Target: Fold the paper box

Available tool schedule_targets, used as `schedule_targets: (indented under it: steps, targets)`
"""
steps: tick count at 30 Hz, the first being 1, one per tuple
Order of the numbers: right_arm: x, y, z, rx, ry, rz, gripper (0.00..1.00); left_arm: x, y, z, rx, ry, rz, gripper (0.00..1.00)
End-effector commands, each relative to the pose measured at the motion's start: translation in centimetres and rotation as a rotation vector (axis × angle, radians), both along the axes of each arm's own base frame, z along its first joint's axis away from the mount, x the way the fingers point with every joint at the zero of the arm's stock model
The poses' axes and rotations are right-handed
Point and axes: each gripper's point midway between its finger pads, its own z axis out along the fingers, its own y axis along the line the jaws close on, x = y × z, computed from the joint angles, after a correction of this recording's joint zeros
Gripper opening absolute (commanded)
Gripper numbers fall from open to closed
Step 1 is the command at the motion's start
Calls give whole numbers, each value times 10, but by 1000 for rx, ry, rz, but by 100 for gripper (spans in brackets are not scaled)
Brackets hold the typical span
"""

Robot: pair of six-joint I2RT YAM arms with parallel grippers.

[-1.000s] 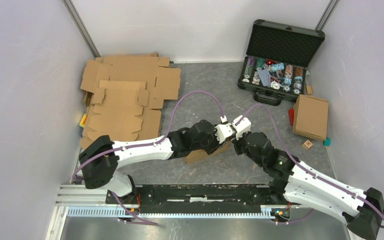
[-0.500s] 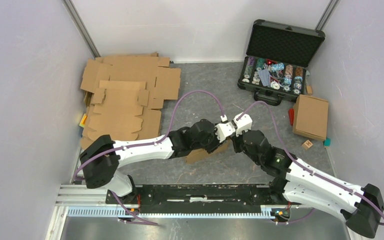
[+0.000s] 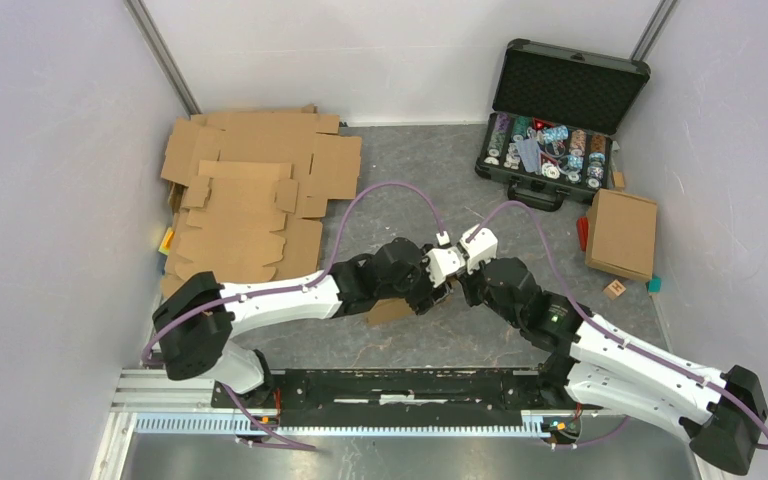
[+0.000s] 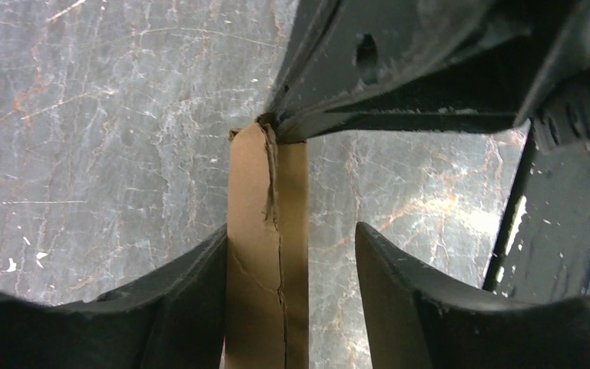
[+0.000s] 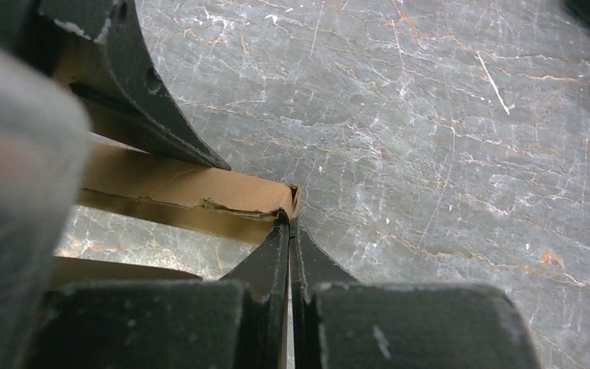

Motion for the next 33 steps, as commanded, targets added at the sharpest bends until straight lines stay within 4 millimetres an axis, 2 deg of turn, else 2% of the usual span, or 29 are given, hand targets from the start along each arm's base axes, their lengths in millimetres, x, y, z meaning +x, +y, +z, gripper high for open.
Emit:
schedule_targets:
  steps: [1,4,7,10,18,22,29,33]
  targets:
    - [10,16,50,124,-113,25,0,-20,7,1,-19,49,-84,65]
    - [10,13,49,103,-123,24,0,-19,12,6,-35,49,-69,71]
    - [11,11,49,83,-133,30,0,-16,22,7,-37,39,-29,90]
    - [9,14,48,74,-133,54,0,-13,32,11,-55,40,-1,90]
    - [7,18,41,58,-124,85,0,-6,54,9,-83,87,37,78]
    - [7,19,42,65,-120,86,0,-11,52,6,-67,112,1,51]
    - [9,26,53,110,-105,74,0,-13,47,-13,28,123,-32,31]
    - [16,23,60,144,-99,3,0,-14,46,-19,76,109,-34,28]
